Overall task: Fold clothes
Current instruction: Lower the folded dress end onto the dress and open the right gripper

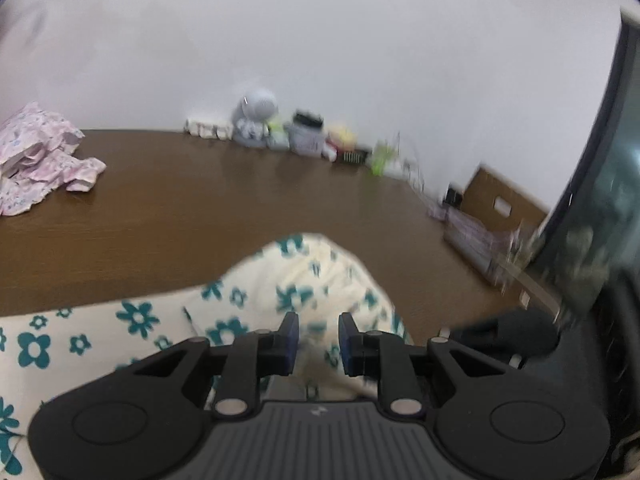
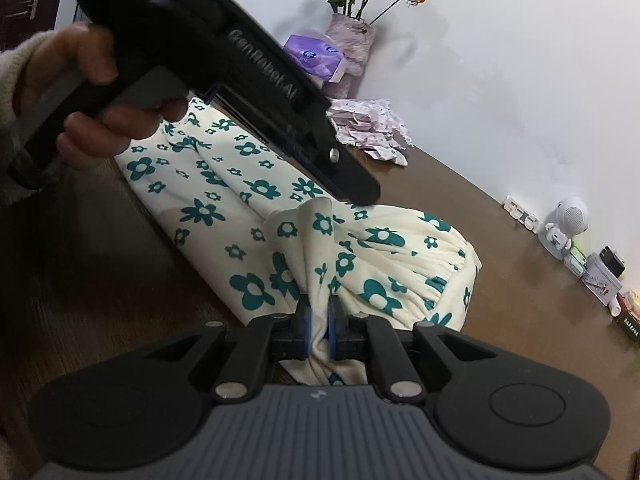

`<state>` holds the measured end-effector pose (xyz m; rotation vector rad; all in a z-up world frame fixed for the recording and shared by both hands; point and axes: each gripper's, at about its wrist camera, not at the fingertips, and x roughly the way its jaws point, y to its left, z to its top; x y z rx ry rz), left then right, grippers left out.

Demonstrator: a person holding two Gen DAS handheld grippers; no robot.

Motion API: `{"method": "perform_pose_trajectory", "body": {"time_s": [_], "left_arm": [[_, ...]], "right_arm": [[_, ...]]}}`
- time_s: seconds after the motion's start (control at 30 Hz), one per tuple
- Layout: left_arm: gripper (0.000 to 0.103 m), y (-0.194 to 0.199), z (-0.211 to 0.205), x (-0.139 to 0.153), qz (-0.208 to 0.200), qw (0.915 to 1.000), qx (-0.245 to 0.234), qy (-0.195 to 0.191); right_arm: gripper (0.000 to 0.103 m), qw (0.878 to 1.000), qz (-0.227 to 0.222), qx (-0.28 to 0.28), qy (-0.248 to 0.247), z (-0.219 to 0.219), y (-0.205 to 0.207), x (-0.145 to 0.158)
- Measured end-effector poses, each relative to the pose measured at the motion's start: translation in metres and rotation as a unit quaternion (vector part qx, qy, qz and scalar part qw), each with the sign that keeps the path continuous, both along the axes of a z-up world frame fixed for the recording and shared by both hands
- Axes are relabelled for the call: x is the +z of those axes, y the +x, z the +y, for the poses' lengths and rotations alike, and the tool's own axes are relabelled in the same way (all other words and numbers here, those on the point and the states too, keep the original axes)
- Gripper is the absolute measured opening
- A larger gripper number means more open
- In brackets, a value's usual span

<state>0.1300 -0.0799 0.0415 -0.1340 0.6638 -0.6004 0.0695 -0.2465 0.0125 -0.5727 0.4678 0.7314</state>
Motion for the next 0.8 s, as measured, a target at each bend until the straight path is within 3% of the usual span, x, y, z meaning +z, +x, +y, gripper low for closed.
{"method": "perform_pose_trajectory", "body": {"time_s": [0.1, 0.17, 0.27, 0.37, 0.5, 0.57, 0.63, 0.8], "left_arm": [[0.019, -0.002, -0.006, -0.011, 0.01, 0.9995, -0.001, 0.032], [0.019, -0.001, -0.005, -0.016, 0.019, 0.9993, -0.001, 0.032], [0.019, -0.003, -0.004, -0.019, 0.019, 0.9993, 0.0, 0.034], [0.019, -0.004, -0.003, -0.021, 0.019, 0.9993, 0.002, 0.033], [0.02, -0.004, -0.005, -0.02, 0.016, 0.9992, 0.004, 0.035], [0.02, -0.005, -0.005, -0.02, 0.014, 0.9992, 0.005, 0.036], [0.02, -0.006, -0.005, -0.02, 0.011, 0.9992, 0.005, 0.038], [0.019, -0.014, -0.004, -0.013, -0.014, 0.9992, 0.006, 0.038]], "right_arm": [[0.009, 1.0, 0.002, -0.005, 0.007, -0.002, 0.0, 0.0], [0.012, 0.999, 0.014, -0.015, 0.027, -0.008, 0.0, 0.002], [0.026, 0.994, 0.043, -0.044, 0.091, -0.028, 0.005, 0.009], [0.028, 0.978, 0.077, -0.081, 0.175, -0.055, 0.013, 0.018], [0.028, 0.945, 0.113, -0.133, 0.275, -0.086, 0.026, 0.027], [0.027, 0.94, 0.113, -0.156, 0.281, -0.085, 0.035, 0.025], [0.018, 0.94, 0.114, -0.169, 0.273, -0.081, 0.041, 0.022], [0.015, 0.94, 0.115, -0.2, 0.252, -0.071, 0.055, 0.015]]}}
